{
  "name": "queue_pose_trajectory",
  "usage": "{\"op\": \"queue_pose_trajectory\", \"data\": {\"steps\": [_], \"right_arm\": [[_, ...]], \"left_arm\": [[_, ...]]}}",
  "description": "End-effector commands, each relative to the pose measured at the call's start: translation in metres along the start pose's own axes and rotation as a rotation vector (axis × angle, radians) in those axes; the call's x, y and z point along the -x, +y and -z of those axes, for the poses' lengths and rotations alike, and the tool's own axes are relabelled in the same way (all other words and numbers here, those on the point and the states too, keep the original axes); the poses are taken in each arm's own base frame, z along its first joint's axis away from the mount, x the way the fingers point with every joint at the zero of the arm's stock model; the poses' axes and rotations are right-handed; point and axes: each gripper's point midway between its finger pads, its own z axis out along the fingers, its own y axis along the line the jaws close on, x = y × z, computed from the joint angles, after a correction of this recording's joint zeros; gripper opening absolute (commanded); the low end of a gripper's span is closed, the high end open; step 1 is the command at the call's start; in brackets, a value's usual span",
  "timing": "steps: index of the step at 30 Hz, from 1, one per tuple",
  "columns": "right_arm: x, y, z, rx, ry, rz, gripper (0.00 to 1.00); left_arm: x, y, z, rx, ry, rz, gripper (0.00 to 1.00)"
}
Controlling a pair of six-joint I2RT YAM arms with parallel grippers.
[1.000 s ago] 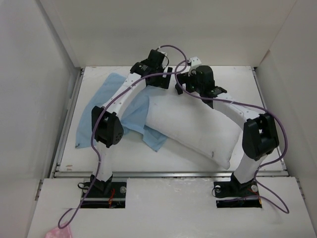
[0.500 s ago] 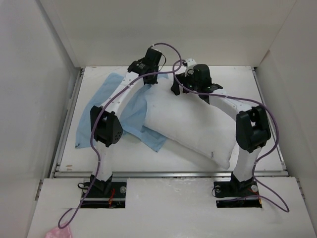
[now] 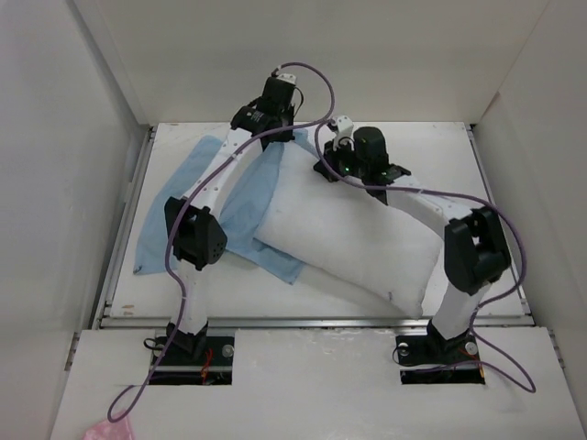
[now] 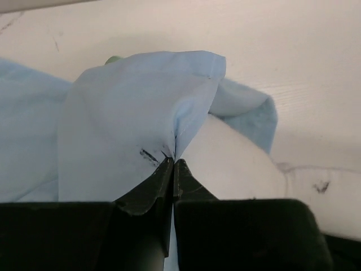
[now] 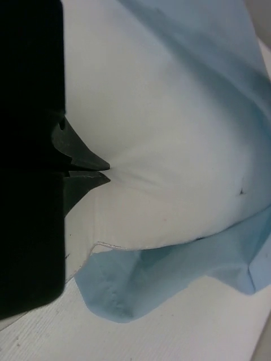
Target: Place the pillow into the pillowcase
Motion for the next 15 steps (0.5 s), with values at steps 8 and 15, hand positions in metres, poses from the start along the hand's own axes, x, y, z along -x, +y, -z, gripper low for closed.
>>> {"op": "queue_pose_trajectory", "data": {"steps": [8,15], "right_arm": [[0.106,0.106,0.076,0.259,-0.506,0.077,0.0],[0.126,0.055,0.068,0.139,-0.758,-0.188,0.0]], "left_arm": [[0.074,-0.142,0.14,-0.471,-0.306,-0.036,0.0],[0.046,-0.205,0.23,-0.727,-0.319,-0.142,0.0]]}}
